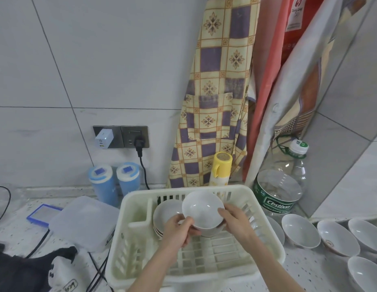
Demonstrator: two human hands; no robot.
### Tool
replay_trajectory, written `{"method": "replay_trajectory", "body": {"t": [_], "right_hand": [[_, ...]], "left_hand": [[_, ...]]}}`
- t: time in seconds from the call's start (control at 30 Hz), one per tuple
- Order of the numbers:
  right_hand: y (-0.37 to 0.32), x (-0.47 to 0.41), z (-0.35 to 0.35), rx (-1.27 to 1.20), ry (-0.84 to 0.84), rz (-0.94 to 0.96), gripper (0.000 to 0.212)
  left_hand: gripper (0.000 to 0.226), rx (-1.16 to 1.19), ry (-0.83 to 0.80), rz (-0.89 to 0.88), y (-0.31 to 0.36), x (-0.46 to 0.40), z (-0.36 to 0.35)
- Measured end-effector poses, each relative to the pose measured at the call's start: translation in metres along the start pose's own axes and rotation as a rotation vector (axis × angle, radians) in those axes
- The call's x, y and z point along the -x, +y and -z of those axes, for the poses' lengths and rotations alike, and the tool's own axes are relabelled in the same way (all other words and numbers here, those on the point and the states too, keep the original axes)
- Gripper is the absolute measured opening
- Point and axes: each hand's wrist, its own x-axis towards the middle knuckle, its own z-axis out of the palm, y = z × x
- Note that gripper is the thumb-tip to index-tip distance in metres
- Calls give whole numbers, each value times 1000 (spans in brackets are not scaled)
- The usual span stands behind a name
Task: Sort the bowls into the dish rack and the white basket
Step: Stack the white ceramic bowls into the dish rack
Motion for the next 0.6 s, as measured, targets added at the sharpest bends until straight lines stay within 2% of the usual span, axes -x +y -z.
{"method": "replay_trajectory", "body": {"t": [0.1,0.17,0.3,0.43,0.6], "right_hand": [[3,-2,4,96,32,-12,21],[6,-5,5,65,68,-74,20],[12,-13,11,84,109,-159,19],[16,-16,8,118,99,-163,21],[20,-19,-3,160,96,-192,21]], "left_hand": [[23,24,-12,-13,-1,-1,-10],[25,72,-20,-38,-2,-1,-14],[15,51,-43,-14,-6,1,-11],[18,-70,-47,90,-19,2,-5],[20,-4,-88,257,-28,6,-12]]}}
